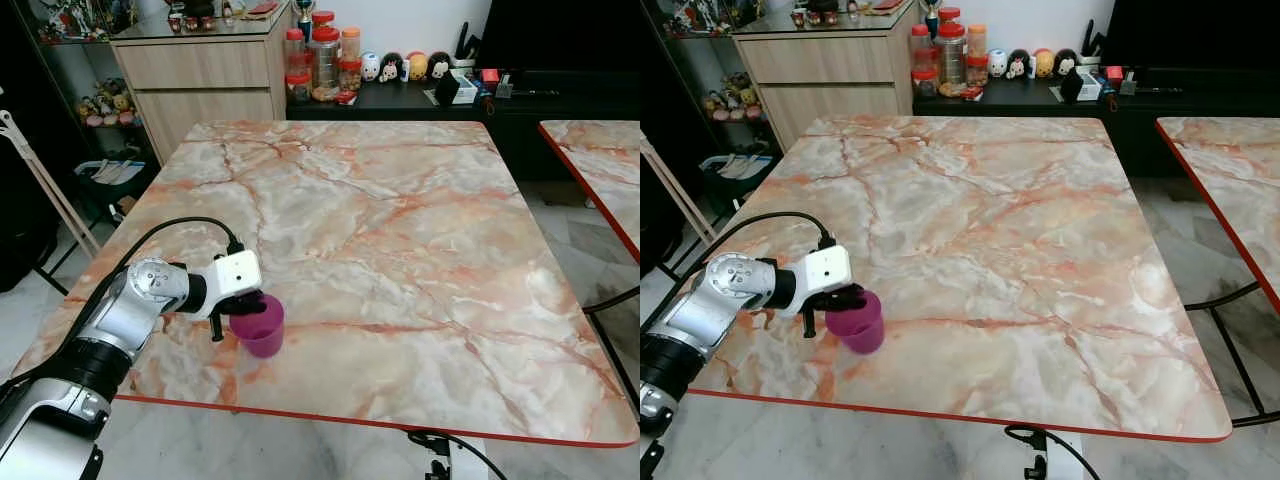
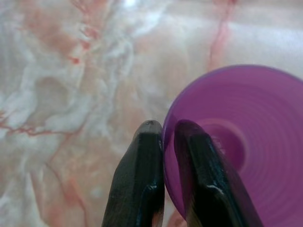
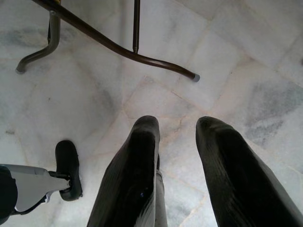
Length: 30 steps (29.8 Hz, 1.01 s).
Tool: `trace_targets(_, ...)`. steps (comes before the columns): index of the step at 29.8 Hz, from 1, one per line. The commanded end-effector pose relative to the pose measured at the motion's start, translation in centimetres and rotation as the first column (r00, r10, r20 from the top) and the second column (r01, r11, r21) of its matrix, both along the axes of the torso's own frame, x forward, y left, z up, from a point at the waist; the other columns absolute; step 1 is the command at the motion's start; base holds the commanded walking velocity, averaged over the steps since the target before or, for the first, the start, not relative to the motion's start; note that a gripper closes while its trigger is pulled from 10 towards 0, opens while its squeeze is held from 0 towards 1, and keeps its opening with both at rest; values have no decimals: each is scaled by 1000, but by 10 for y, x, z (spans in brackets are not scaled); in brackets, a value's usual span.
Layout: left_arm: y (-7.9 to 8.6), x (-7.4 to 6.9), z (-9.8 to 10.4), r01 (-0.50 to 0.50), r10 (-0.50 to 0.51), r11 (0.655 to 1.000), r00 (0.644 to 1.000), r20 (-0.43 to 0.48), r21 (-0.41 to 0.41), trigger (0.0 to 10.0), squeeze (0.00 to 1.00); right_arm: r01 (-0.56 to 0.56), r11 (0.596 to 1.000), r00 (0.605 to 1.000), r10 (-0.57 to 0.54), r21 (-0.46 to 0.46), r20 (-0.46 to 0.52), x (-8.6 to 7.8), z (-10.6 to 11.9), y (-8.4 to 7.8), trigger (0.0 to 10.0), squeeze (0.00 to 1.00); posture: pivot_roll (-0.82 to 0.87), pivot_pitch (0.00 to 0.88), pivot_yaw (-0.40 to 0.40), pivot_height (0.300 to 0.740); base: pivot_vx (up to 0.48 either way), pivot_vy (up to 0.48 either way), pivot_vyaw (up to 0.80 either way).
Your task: Setting the table
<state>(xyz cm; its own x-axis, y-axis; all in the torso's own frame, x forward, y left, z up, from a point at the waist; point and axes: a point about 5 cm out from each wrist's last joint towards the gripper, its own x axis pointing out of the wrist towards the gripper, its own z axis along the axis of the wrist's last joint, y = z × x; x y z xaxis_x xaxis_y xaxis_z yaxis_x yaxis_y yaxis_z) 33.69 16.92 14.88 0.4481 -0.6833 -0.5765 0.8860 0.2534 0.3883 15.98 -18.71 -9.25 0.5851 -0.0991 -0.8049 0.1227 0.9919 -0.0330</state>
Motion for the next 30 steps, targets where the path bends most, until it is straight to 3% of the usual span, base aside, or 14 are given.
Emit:
trace_targets(1,3,1,-4,-30,30,999,999,-13,-15,0,0,6,1000,1000,-6,6,-1,2,0,1,10000,0,40,0,25,740,0,0,0)
trace_targets(9,10,0,-14,-155,150,976,988,-44,-153,0,0,5,1000,1000,-5,7,0,2,0,2,10000,0,42,0,25,740,0,0,0)
trace_targets(14,15,-1,-24,-268,260,929,963,-62,-257,0,0,5,1000,1000,-5,7,-2,1,0,2,10000,0,44,0,22,740,0,0,0)
trace_targets(16,18,0,-27,-340,335,884,939,-74,-321,0,0,3,1000,1000,-3,7,-3,1,0,2,10000,0,43,0,23,740,0,0,0)
trace_targets(19,27,8,-22,-476,507,751,860,-62,-458,0,0,4,1000,1000,-4,8,-4,0,0,2,10000,0,44,0,24,740,0,0,0)
trace_targets(20,32,10,-20,-511,569,691,821,-51,-511,4588,0,6,1000,1000,-6,8,-3,0,0,2,10000,0,44,0,24,740,0,0,0)
trace_targets(21,40,11,-19,-553,645,605,762,-55,-573,10000,0,8,1000,1000,-8,9,-2,0,0,2,10000,0,44,0,23,740,0,0,0)
trace_targets(22,40,11,-19,-553,645,605,762,-55,-573,10000,0,8,1000,1000,-8,9,-2,0,0,2,10000,0,44,0,23,740,0,0,0)
trace_targets(23,45,11,-20,-586,692,529,716,-88,-614,10000,0,10,1000,1000,-10,9,-1,0,0,2,10000,0,44,0,23,740,0,0,0)
trace_targets(24,58,11,-22,-637,778,350,606,-166,-687,10000,0,12,1000,1000,-12,10,1,0,0,2,10000,0,44,0,22,740,0,0,0)
trace_targets(26,71,7,-26,-660,835,207,504,-221,-722,10000,0,14,1000,1000,-14,10,4,-1,0,2,10000,0,43,0,20,740,0,0,0)
trace_targets(28,77,3,-32,-671,865,129,436,-247,-730,10000,0,15,1000,1000,-15,10,10,0,0,2,10000,0,43,0,19,740,0,0,0)
trace_targets(30,80,-1,-39,-682,886,82,383,-260,-727,10000,0,18,1000,1000,-18,9,19,1,1,1,10000,0,46,0,17,740,0,0,0)
